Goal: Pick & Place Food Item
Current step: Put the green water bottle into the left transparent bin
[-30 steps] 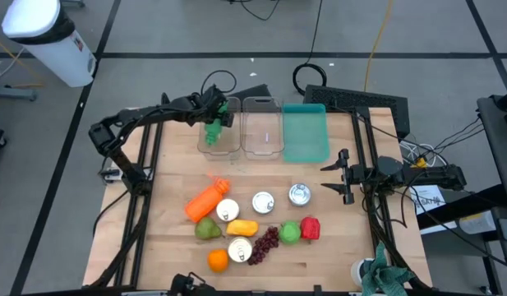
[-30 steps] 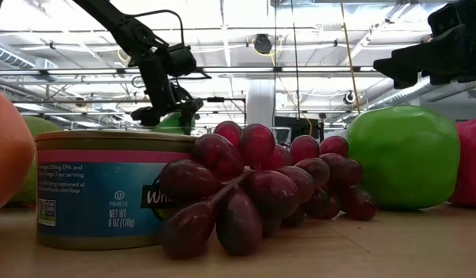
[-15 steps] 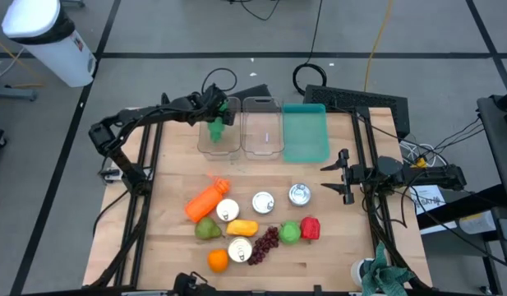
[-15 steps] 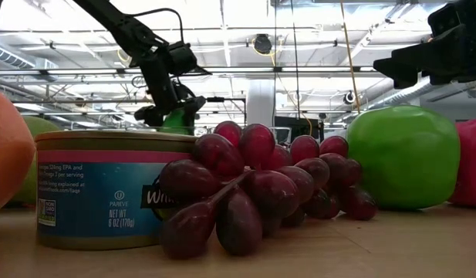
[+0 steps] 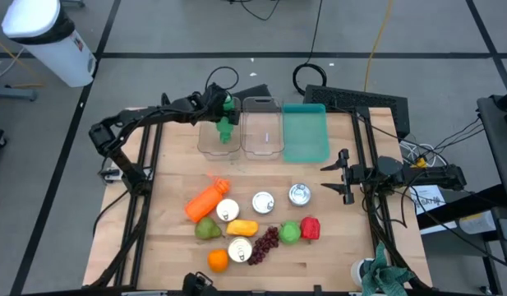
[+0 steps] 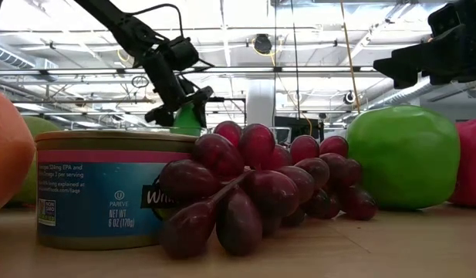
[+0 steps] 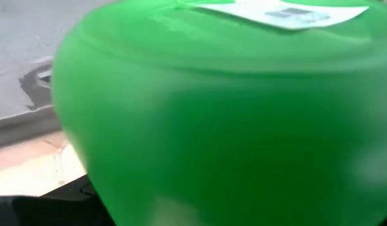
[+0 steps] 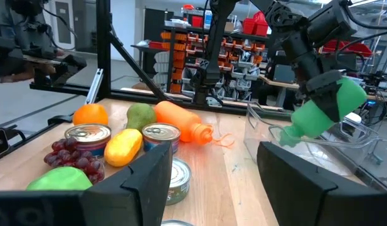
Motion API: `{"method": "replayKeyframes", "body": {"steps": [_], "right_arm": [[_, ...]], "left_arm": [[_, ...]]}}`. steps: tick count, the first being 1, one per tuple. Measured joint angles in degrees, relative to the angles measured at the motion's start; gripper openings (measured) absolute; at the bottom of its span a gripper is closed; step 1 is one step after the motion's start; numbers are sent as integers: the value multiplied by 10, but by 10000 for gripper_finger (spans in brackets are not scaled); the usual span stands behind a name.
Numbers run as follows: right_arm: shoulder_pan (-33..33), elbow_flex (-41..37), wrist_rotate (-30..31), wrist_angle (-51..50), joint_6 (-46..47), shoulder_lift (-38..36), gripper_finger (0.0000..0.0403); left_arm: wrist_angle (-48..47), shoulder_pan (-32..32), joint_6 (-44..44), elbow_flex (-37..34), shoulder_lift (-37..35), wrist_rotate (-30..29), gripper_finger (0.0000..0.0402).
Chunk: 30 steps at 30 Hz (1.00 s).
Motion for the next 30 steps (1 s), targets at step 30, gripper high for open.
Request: {"method": "replayKeyframes", "body": {"steps": [30], "right_arm": [[0, 0, 0, 0, 0, 0, 219]], "left_arm": [[-135, -4, -40, 0, 0, -109, 388]]}}
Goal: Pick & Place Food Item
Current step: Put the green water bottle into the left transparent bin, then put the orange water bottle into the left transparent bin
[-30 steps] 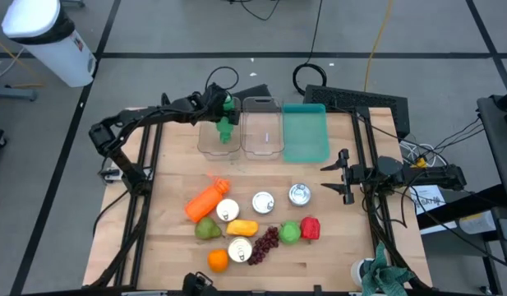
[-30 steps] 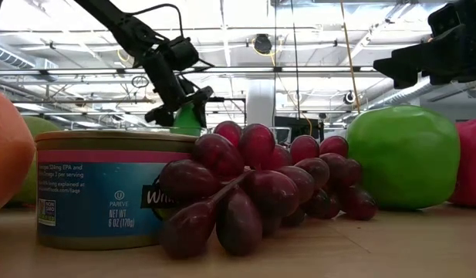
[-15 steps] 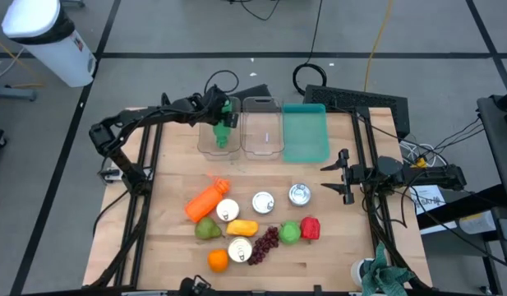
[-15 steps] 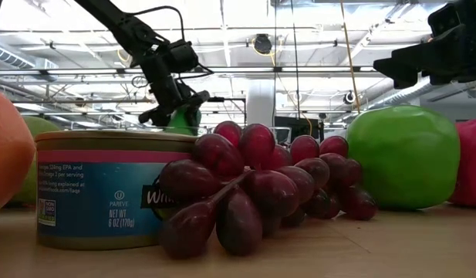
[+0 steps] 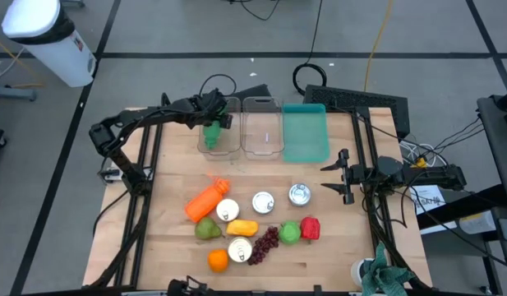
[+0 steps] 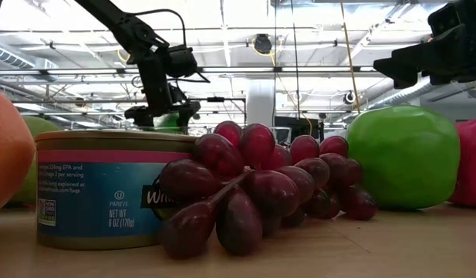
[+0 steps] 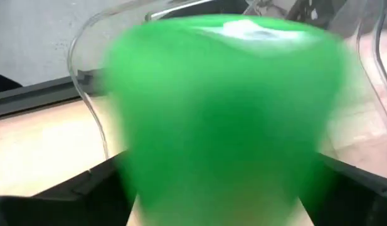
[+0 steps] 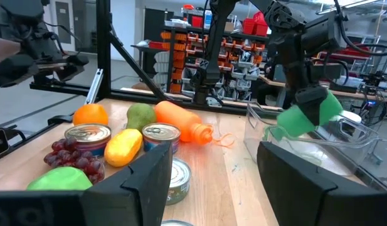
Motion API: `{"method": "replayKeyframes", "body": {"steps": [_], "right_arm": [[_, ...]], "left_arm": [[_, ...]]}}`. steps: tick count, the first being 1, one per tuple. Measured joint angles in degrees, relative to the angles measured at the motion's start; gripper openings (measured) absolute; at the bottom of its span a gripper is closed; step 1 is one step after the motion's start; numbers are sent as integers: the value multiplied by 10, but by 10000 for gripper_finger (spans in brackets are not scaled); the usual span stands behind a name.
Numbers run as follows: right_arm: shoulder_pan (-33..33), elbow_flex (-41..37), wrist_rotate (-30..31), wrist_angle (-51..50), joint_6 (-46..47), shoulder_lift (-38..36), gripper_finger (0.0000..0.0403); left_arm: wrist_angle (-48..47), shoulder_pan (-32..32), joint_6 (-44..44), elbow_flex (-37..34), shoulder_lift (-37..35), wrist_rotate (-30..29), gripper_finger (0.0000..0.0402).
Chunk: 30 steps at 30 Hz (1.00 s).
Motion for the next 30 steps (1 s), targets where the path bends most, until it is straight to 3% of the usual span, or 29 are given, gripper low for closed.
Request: {"method": "replayKeyframes", "body": {"steps": [10, 13, 18, 24, 30], "right_arm": [[0, 0, 0, 0, 0, 0, 219], [0, 0, 0, 0, 0, 0, 219], [0, 0, 0, 0, 0, 0, 219], [0, 0, 0, 0, 0, 0, 219], [0, 0, 0, 0, 0, 0, 219]], "left_arm": [[38, -9, 48, 0, 0, 9, 360], [47, -2, 77, 0, -11, 72, 351], [27, 0, 157, 10, -66, 236, 340], [-25, -72, 183, 10, -154, 253, 339], [-89, -201, 189, 10, -215, 225, 340]]}}
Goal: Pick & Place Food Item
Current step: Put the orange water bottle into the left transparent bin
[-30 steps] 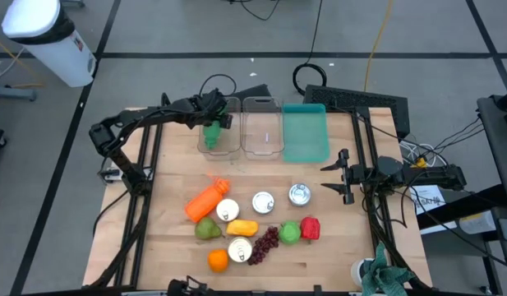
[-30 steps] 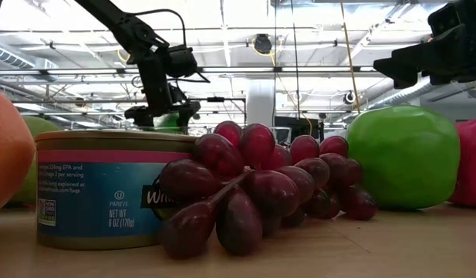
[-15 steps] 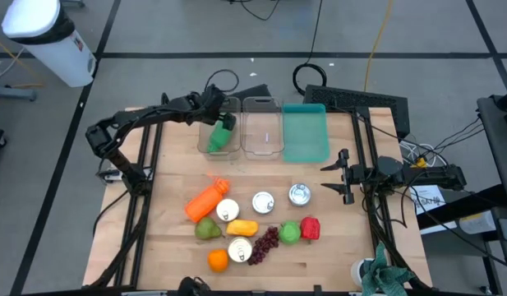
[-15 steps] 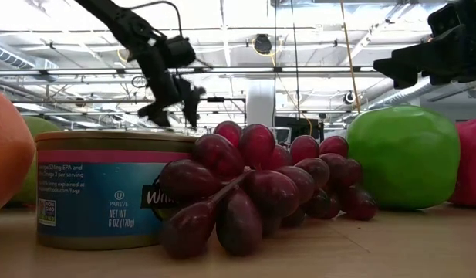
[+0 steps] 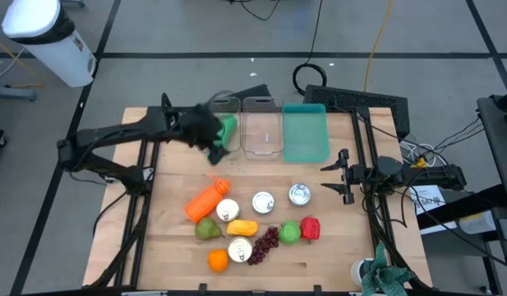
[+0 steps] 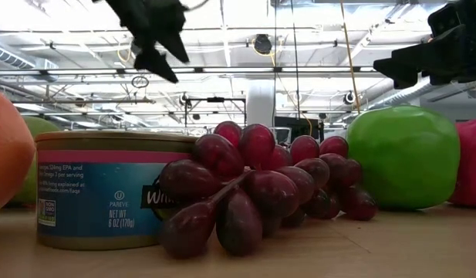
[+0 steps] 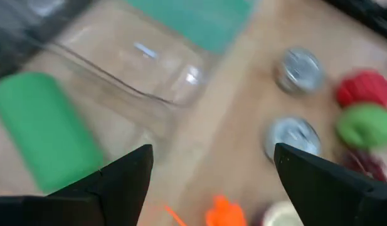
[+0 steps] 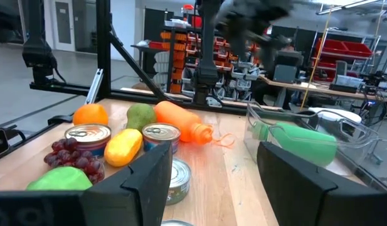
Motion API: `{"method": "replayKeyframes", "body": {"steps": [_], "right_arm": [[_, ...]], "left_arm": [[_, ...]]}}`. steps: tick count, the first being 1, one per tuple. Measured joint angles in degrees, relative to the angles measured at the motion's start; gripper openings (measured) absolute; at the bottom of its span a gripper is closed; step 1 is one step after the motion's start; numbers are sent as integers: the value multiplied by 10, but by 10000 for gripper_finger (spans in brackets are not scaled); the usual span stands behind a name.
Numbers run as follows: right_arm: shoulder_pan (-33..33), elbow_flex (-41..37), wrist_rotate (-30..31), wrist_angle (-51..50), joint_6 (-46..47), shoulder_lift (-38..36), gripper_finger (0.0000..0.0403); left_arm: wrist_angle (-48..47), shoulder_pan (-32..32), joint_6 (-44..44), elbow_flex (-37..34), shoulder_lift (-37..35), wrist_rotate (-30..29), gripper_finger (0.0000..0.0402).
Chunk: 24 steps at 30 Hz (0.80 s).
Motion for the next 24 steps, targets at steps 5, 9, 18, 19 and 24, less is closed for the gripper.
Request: {"method": "replayKeyframes", "body": {"steps": [5, 9, 18, 19, 24], "right_arm": [[0, 0, 0, 0, 0, 0, 219], [0, 0, 0, 0, 0, 0, 219], [0, 0, 0, 0, 0, 0, 219], [0, 0, 0, 0, 0, 0, 219], [0, 0, 0, 0, 0, 0, 219]], "left_arm": [[-42, -120, -24, -4, -13, -32, 343], [-52, -194, -111, -29, -13, -61, 346], [-10, -271, -331, -119, -12, -69, 346], [-7, -273, -345, -125, -12, -75, 348], [-33, -268, -414, -148, -10, -97, 360]]}}
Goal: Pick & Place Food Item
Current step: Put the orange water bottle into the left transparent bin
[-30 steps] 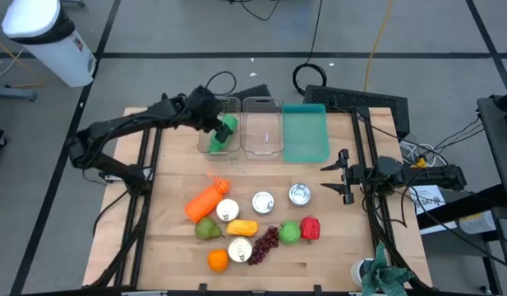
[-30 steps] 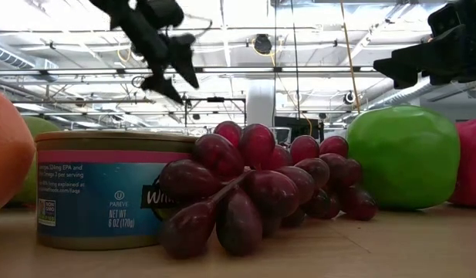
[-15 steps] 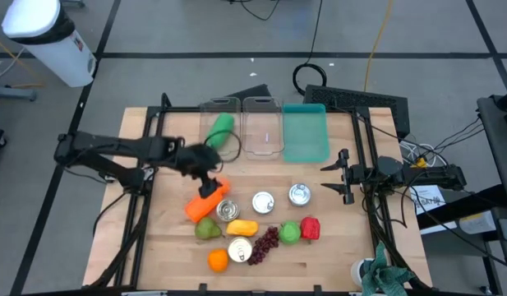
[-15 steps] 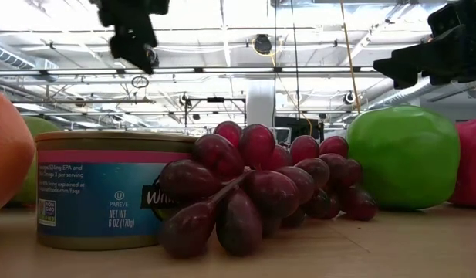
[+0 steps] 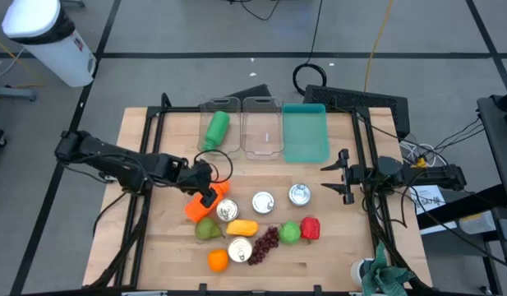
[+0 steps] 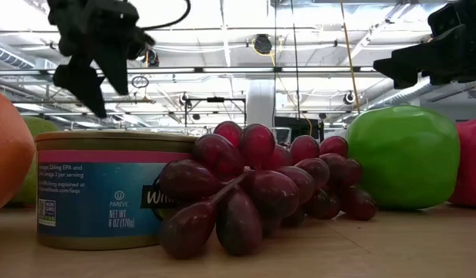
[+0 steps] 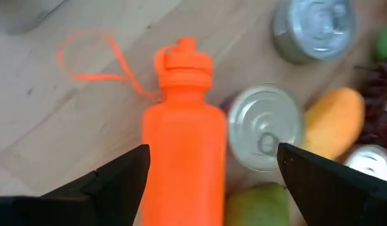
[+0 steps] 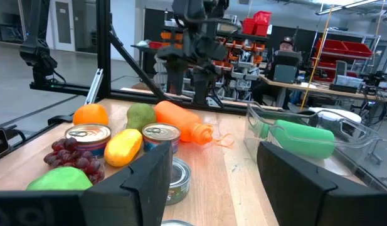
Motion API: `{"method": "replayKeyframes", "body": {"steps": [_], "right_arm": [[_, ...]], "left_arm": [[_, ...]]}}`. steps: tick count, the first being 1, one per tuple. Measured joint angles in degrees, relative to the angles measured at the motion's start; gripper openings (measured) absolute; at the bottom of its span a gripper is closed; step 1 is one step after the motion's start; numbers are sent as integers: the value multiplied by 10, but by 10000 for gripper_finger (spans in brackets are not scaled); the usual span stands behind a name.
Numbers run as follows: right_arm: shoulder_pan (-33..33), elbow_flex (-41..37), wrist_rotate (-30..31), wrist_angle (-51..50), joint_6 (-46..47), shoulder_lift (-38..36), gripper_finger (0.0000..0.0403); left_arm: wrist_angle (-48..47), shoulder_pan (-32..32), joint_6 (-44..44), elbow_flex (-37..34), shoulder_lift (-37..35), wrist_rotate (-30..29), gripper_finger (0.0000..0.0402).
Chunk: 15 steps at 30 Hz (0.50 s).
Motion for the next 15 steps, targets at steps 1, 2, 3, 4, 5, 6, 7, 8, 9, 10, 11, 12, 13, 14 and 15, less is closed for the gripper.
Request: {"method": "replayKeyframes", "body": {"steps": [1, 2, 3, 4, 5, 6, 7, 8, 9, 10, 11, 12, 13, 14, 15], "right_arm": [[0, 0, 0, 0, 0, 0, 219], [0, 0, 0, 0, 0, 0, 219], [0, 0, 0, 0, 0, 0, 219], [0, 0, 0, 0, 0, 0, 219], [0, 0, 0, 0, 0, 0, 219], [0, 0, 0, 0, 0, 0, 219], [0, 0, 0, 0, 0, 0, 219], [0, 0, 0, 0, 0, 0, 219], [0, 0, 0, 0, 0, 0, 219], [0, 0, 0, 0, 0, 0, 219], [0, 0, 0, 0, 0, 0, 219], [0, 0, 0, 0, 0, 0, 219], [0, 0, 0, 0, 0, 0, 219], [0, 0, 0, 0, 0, 0, 219], [0, 0, 0, 0, 0, 0, 219]], "left_arm": [[0, 1, -2, -5, 2, 1, 361], [0, 1, -2, -10, 3, 2, 362], [0, 1, -2, -15, 5, 2, 362], [-1, 1, -2, -19, 10, 2, 362], [0, 1, -4, -22, 15, 4, 363], [0, 0, -7, -26, 21, 6, 363], [0, -1, -12, -29, 29, 10, 363], [-2, -2, -15, -32, 36, 13, 363], [-1, -4, -16, -33, 44, 19, 363], [1, -5, -16, -33, 52, 21, 363], [4, -5, -16, -33, 60, 24, 363], [7, -6, -15, -33, 69, 24, 363], [10, -7, -14, -33, 77, 24, 363], [12, -8, -12, -33, 85, 23, 363], [12, -8, -8, -33, 95, 23, 363]]}}
